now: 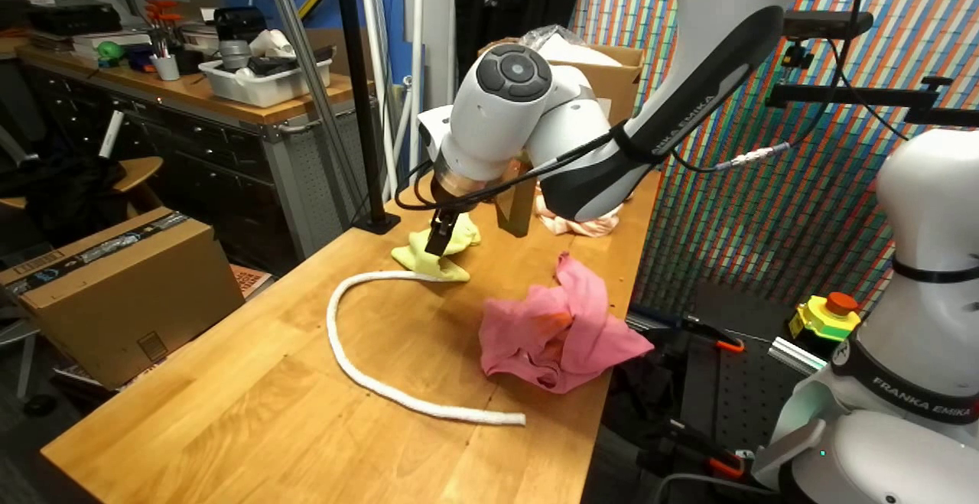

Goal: Separate the things on the heap

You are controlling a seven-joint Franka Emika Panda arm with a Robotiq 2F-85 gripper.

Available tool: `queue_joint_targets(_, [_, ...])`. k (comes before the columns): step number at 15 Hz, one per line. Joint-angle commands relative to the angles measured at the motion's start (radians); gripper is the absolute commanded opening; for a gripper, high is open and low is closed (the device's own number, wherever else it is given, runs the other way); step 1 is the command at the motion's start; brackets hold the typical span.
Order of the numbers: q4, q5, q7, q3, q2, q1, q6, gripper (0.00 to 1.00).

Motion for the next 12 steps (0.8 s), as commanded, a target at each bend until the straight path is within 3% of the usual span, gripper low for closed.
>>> queue_joint_targets(1, [-0.024, 0.140, -0.246, 0.141, -0.056, -0.088, 0.016, 1.00])
queue_joint_targets(4, [-0.018, 0.285, -0.453, 0.303, -0.063, -0.198, -0.005, 1.00])
queue_joint_targets(5, [-0.012, 0.314, -0.510, 0.414, -0.069, -0.289, -0.024, 1.00])
queue_joint_targets(8, [0.036, 0.448, -0.685, 0.625, -0.042, -0.464, -0.088, 1.00])
queue_joint_targets(12, [0.129, 0.603, -0.841, 0.774, -0.014, -0.621, -0.236, 1.00])
